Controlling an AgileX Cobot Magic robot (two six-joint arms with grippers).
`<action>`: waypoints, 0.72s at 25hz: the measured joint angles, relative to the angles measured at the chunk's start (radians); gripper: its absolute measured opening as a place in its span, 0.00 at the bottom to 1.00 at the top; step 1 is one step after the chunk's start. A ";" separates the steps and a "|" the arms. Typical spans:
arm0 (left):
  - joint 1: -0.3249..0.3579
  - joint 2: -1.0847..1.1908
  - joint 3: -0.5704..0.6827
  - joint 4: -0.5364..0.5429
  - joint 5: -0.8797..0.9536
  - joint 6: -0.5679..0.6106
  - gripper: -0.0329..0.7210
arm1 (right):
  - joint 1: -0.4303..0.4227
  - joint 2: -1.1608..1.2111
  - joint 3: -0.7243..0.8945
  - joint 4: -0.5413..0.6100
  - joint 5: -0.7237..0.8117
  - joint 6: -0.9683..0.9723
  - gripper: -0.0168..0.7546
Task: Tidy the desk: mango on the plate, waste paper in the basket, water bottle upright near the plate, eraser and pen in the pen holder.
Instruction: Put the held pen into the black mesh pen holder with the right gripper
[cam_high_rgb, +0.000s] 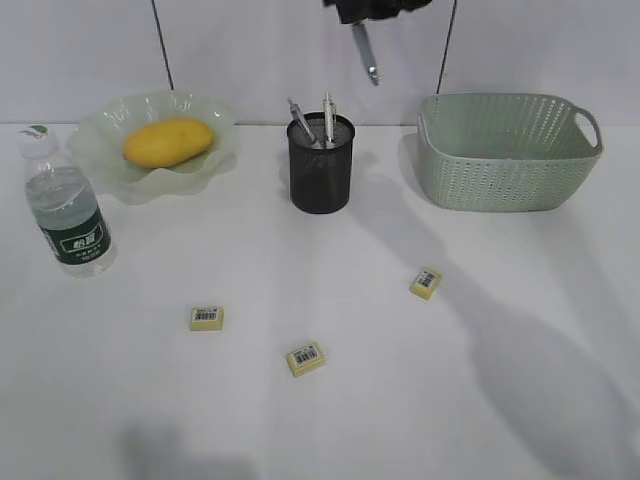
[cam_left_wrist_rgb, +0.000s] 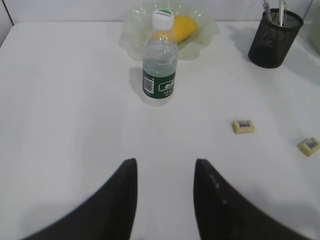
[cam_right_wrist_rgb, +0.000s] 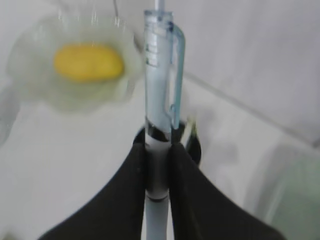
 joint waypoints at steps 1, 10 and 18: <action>0.000 0.000 0.000 0.000 0.000 0.000 0.44 | 0.000 0.003 0.034 0.006 -0.074 0.000 0.18; 0.000 0.000 0.000 0.000 0.000 0.000 0.44 | 0.001 0.131 0.203 0.051 -0.602 0.032 0.18; 0.000 0.000 0.000 0.000 0.000 0.000 0.43 | 0.021 0.257 0.204 0.047 -0.721 0.067 0.17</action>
